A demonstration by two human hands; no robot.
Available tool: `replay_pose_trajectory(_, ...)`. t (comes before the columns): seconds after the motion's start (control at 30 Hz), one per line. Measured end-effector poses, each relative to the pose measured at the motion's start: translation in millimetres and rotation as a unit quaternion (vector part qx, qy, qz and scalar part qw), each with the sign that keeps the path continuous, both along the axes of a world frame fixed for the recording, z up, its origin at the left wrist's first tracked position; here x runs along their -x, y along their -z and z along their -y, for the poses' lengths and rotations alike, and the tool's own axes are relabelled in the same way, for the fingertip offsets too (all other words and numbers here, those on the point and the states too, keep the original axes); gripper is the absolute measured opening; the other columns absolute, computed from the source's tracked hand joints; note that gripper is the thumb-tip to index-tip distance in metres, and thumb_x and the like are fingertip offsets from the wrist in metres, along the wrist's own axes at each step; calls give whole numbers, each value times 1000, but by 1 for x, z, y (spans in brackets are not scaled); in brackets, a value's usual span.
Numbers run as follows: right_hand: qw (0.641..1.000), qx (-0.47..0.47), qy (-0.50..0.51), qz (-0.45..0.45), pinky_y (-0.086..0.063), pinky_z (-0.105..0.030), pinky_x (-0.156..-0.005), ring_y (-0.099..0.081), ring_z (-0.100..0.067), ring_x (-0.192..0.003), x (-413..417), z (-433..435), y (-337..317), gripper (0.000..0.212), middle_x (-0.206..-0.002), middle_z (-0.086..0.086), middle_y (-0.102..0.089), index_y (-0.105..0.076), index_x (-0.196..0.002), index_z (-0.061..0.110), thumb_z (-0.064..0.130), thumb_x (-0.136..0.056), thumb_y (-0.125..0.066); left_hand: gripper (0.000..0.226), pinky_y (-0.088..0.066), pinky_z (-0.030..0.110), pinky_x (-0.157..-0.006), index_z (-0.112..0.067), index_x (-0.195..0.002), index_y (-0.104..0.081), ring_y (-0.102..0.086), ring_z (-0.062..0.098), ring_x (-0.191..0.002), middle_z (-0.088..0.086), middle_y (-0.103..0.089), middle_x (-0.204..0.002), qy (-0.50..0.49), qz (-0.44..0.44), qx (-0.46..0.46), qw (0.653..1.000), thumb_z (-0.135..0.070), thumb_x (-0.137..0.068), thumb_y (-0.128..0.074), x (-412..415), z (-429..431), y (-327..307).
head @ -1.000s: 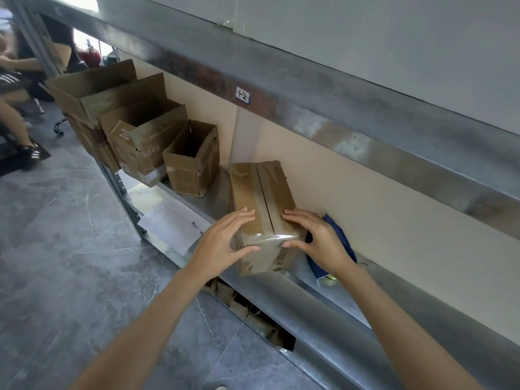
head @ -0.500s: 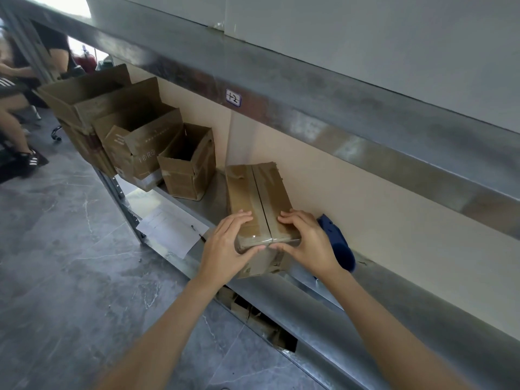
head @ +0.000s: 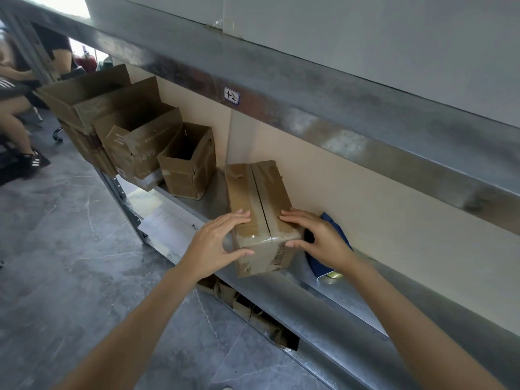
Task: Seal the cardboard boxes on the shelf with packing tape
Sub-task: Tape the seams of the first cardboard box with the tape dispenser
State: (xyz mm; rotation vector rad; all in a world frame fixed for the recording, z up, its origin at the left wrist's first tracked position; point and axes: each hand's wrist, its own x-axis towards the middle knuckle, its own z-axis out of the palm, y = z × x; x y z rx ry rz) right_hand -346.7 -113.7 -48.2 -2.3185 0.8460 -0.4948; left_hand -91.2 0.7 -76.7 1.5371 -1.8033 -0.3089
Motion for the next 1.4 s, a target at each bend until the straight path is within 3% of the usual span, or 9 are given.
replay_pose_trajectory(0.13, 1000, -21, -8, 2, -28, -33, -119, -30, 4, -140, 2, 3, 0, 59, -145, 18, -46, -52, -138, 30, 25, -83, -74, 71, -27, 29, -114, -29, -137, -54, -31, -10, -139, -22, -46, -147, 6, -10, -18, 1000, -55, -75, -76, -2, 1, -1)
replay_pose_trajectory(0.27, 1000, -22, 2, 4, -28, -27, -116, -32, 6, -138, -1, -2, -5, 62, -144, 17, -48, -55, -136, 29, 50, -79, -70, 69, -27, 23, -113, -28, -133, -56, -33, -9, -138, -21, -50, -144, -12, -33, -15, 999, -59, -75, -75, 5, -1, -4)
replay_pose_trajectory(0.37, 998, 5, 40, 39, -34, -28, -112, -41, 1, -133, -9, -8, -1, 57, -136, 15, -56, -63, -128, 26, 56, -81, -68, 53, -36, 29, -110, -27, -124, -61, -39, -8, -135, -21, -57, -136, -76, -50, 18, 996, -54, -79, -69, 20, -1, -2)
replay_pose_trajectory(0.57, 985, 56, 120, 108, -43, -22, -95, -52, -4, -115, -27, -18, 12, 32, -116, 8, -65, -70, -108, 15, 34, -82, -75, 38, -47, 40, -102, -23, -110, -67, -52, 2, -127, -15, -65, -123, -163, -91, 57, 981, -40, -77, -61, 46, 2, 3)
replay_pose_trajectory(0.7, 984, 45, 125, 118, -47, -29, -93, -55, -9, -112, -28, -15, 12, 22, -113, 9, -66, -72, -103, 16, 28, -85, -74, 36, -48, 46, -101, -25, -109, -68, -53, 2, -126, -15, -66, -122, -146, -102, 40, 983, -42, -78, -59, 40, 5, 2)
replay_pose_trajectory(0.97, 992, -10, 81, 94, -38, -32, -107, -49, -4, -125, -16, -8, 6, 24, -123, 13, -64, -70, -114, 25, 30, -90, -68, 37, -42, 51, -108, -29, -118, -67, -44, -5, -133, -23, -59, -133, -58, -111, -2, 992, -49, -87, -63, 12, 3, 2)
replay_pose_trajectory(1.17, 994, -63, 53, 74, -33, -22, -109, -43, 5, -129, -8, -4, -3, 28, -130, 18, -60, -69, -121, 26, 24, -93, -66, 38, -40, 54, -109, -34, -123, -64, -42, -5, -135, -24, -56, -137, -32, -91, -26, 995, -51, -89, -59, 2, 2, 3)
replay_pose_trajectory(1.4, 994, -70, 46, 72, -32, -25, -111, -43, 4, -131, -6, -6, -7, 28, -130, 18, -60, -68, -122, 25, 20, -95, -62, 38, -39, 55, -110, -35, -125, -63, -41, -5, -136, -26, -55, -138, -22, -88, -31, 995, -51, -92, -57, 0, 1, 1)
